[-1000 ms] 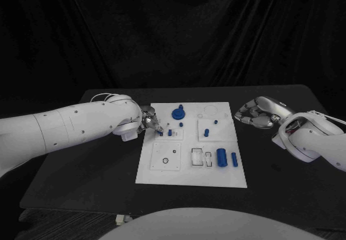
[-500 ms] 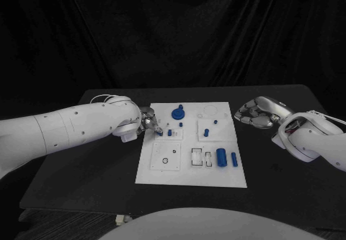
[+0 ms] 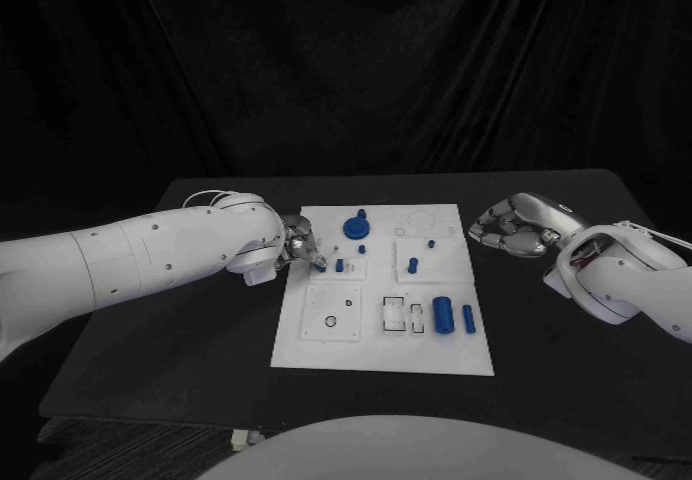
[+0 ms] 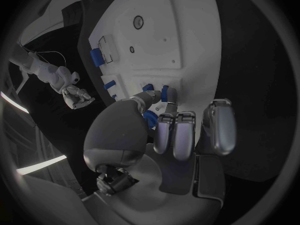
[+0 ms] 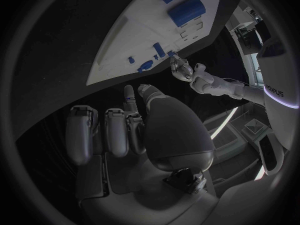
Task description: Assemble the parts on the task board
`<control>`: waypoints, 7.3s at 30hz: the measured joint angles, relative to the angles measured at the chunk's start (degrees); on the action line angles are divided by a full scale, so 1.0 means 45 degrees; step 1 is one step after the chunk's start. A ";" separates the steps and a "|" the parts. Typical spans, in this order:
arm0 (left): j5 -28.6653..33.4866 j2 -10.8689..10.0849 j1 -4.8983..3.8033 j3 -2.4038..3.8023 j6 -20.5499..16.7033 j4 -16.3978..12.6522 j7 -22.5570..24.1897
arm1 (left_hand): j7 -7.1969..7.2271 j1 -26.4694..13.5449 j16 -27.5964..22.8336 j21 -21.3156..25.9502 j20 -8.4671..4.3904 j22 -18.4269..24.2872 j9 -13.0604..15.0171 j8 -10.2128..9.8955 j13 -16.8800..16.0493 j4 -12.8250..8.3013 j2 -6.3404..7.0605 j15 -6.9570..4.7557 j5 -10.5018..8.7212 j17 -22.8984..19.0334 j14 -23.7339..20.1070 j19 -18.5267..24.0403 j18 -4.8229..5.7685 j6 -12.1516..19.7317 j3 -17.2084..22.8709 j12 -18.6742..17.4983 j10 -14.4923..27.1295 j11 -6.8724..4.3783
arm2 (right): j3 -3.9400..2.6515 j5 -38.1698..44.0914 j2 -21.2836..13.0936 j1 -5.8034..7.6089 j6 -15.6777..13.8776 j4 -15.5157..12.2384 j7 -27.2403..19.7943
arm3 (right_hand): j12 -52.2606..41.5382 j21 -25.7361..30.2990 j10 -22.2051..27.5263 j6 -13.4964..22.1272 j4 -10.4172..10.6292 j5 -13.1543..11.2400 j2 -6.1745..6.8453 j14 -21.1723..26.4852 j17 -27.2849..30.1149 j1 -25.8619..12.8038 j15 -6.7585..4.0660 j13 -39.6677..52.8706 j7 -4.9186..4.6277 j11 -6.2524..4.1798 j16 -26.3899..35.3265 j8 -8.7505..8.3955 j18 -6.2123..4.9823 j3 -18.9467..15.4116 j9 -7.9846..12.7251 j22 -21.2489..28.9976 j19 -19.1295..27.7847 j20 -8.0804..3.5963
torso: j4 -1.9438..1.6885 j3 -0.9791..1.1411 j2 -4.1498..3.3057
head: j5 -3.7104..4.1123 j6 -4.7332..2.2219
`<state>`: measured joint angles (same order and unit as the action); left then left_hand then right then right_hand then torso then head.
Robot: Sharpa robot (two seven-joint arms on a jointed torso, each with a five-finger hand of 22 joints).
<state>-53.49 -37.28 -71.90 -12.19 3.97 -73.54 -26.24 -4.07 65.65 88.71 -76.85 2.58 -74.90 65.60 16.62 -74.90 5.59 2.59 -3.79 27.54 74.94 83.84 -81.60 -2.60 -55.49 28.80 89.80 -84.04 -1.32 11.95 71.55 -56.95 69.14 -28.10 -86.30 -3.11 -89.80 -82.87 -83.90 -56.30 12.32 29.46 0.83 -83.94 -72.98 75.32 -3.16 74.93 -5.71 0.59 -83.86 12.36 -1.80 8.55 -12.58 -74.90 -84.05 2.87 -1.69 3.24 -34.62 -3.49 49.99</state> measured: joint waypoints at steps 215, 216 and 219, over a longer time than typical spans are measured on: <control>-1.1104 0.3009 0.1185 0.0012 -0.5755 0.4661 0.9548 | 0.0588 0.4060 -0.3800 0.2600 0.0477 -0.0001 -1.1523 -0.2143 1.4904 -0.0407 0.0143 0.0182 -0.4352 -0.6564 -0.3089 0.0608 -0.0599 -0.1098 -0.1919 -1.7802 0.4518 -0.0067 | -0.0001 -0.0088 0.0067 -0.0399 0.0437 0.0098 0.0112 | 0.0000 0.0124 0.0000 0.0000 -0.0086 0.0100 0.0000 0.0000 0.0137 0.0000 0.0000 0.0002 0.0000 0.0000 0.0049 0.0000 0.0000 0.0159 -0.0022 -0.0001 0.0000 0.0000 | 0.0006 -0.0004 -0.0002 | 0.0024 0.0000; -1.1107 0.2914 0.1187 0.0010 -0.5857 0.4575 0.9541 | 0.0588 0.4060 -0.3799 0.2600 0.0477 0.0000 -1.1533 -0.2163 1.4901 -0.0422 0.0143 0.0183 -0.4352 -0.6610 -0.3089 0.0608 -0.0599 -0.1098 -0.1935 -1.7802 0.4498 -0.0080 | -0.0001 -0.0088 0.0067 -0.0402 0.0440 0.0099 0.0111 | 0.0000 0.0124 0.0000 0.0000 -0.0085 0.0100 0.0000 0.0000 0.0136 0.0000 0.0000 0.0002 0.0000 0.0000 0.0049 0.0000 0.0000 0.0159 -0.0028 -0.0001 0.0000 0.0000 | 0.0006 -0.0004 -0.0002 | 0.0024 0.0000; -1.1109 0.2674 0.1183 0.0010 -0.6080 0.4298 0.9515 | 0.0599 0.4061 -0.3856 0.2600 0.0433 0.0000 -1.1595 -0.2264 1.4899 -0.0441 0.0142 0.0211 -0.4507 -0.6686 -0.3060 0.0564 -0.0600 -0.1114 -0.1916 -1.7861 0.4449 -0.0039 | -0.0001 -0.0088 0.0063 -0.0404 0.0446 0.0101 0.0111 | 0.0000 0.0124 0.0000 0.0000 -0.0085 0.0100 0.0000 0.0000 0.0136 0.0000 0.0000 0.0002 0.0000 0.0000 0.0049 0.0000 0.0000 0.0159 -0.0028 -0.0001 0.0000 0.0000 | 0.0006 -0.0004 -0.0004 | 0.0034 0.0000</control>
<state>-103.48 -25.25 -66.57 -12.15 -23.39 -54.19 16.58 -1.38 83.92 71.36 -65.15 4.53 -74.90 13.42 6.43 -7.86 3.61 3.23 -2.84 7.26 44.86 70.06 -79.07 -5.30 -60.50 20.18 9.42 -64.01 -1.49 11.94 71.15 -56.67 67.32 -26.10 -85.85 -2.61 -89.80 -82.31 -83.90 -56.30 11.93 29.91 0.83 -83.94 -72.36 75.32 -3.16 74.94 -5.72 0.59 -83.64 12.36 -1.80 9.26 -12.71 -74.91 -84.05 2.87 -1.66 3.22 -34.64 -3.34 49.99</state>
